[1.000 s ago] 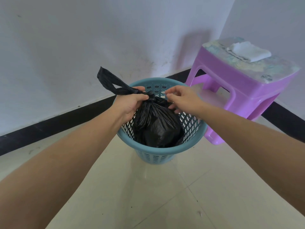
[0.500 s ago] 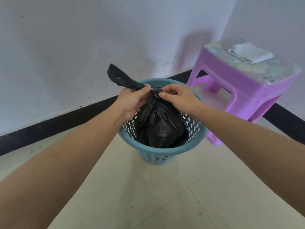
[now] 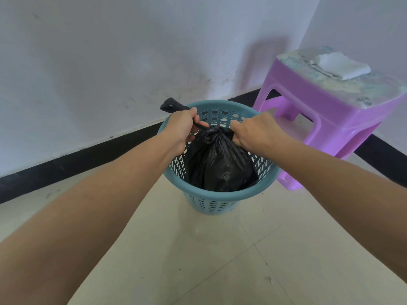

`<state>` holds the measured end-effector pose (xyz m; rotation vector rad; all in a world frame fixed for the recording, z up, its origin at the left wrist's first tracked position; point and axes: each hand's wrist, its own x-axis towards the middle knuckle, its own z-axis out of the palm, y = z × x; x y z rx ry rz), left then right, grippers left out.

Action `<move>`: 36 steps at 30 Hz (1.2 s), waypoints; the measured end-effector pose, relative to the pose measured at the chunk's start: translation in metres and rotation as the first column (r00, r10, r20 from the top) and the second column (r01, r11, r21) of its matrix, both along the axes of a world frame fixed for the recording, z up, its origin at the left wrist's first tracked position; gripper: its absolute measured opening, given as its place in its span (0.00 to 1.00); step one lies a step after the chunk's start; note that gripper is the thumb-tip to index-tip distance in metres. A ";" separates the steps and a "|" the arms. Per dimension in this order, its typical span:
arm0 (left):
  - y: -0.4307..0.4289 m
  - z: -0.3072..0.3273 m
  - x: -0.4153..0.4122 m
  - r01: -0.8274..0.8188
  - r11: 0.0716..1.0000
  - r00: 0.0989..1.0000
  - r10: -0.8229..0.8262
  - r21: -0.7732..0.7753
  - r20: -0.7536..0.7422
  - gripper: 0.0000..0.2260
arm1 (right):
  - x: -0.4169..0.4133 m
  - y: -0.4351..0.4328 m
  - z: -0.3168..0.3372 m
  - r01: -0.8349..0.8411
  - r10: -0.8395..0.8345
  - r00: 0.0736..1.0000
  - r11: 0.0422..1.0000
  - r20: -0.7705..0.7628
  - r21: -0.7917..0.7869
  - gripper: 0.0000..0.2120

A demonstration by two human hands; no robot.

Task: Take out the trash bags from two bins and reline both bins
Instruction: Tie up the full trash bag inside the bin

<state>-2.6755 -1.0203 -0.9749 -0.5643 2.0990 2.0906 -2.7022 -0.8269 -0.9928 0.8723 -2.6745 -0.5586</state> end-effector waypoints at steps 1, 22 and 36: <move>0.001 0.001 -0.001 0.006 1.000 1.000 -0.006 -0.013 0.009 0.18 | 0.001 0.001 0.000 0.006 -0.006 1.000 1.000 0.008 -0.009 0.10; -0.015 -0.014 0.020 0.348 0.611 0.777 -0.613 -0.712 -0.146 0.28 | 0.023 0.015 0.033 0.539 0.147 0.817 0.153 0.558 -0.828 0.18; 0.012 0.175 0.015 0.142 0.710 0.896 -0.389 -0.689 -0.216 0.04 | 0.038 0.016 0.206 0.620 0.100 0.770 0.121 0.630 -0.776 0.17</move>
